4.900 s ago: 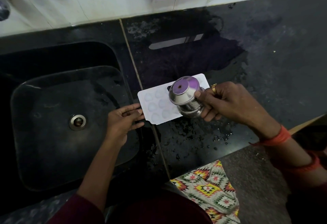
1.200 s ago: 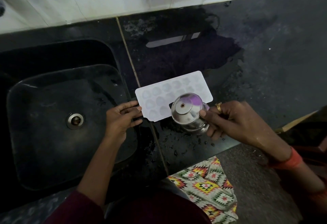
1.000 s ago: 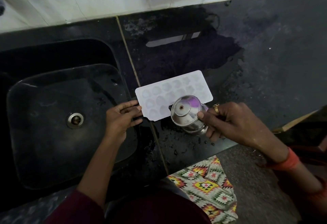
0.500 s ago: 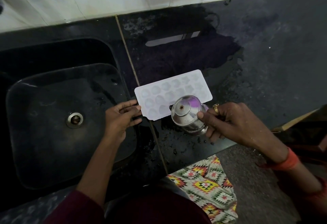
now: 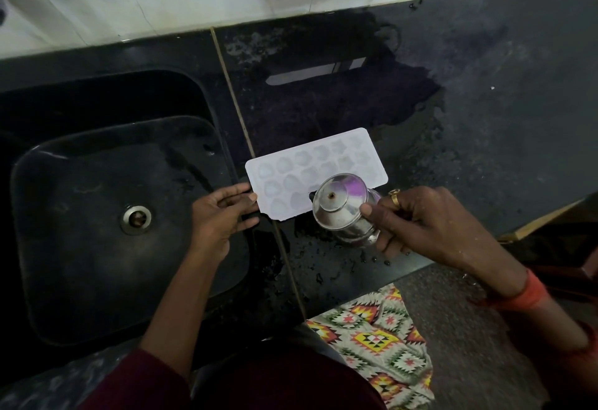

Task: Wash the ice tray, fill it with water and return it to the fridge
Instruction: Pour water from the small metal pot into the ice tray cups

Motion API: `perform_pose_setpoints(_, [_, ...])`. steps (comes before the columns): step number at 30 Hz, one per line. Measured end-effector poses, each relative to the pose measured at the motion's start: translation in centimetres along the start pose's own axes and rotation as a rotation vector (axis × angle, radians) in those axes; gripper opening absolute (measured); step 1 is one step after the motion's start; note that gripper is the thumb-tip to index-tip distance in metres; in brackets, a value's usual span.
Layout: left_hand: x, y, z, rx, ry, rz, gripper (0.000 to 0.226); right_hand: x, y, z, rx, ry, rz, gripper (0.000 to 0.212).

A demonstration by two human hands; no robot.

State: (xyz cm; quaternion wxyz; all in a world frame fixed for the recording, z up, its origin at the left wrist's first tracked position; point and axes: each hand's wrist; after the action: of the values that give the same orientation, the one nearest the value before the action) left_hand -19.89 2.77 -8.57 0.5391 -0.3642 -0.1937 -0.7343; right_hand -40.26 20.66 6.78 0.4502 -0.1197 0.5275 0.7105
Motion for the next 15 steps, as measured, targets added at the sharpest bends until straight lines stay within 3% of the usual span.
perform_pose_setpoints(7, [-0.1,0.1,0.0,-0.005,0.013,-0.009,0.025,-0.6,0.0,0.2,0.017,-0.016,-0.110,0.049])
perform_pose_setpoints(15, [0.0,0.2,0.2,-0.019,0.005,-0.023,0.026,-1.4,-0.7,0.0,0.004,0.056,-0.055,0.047])
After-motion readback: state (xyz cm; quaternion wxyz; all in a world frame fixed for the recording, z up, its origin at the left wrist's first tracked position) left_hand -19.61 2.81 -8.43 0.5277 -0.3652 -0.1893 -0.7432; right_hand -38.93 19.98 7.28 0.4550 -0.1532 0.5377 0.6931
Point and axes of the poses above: each hand's wrist, its own z-axis away from the middle knuckle, its own y-axis out of the back of the hand, x = y × z, and after that the axes turned 1 degree about -x, right-handed
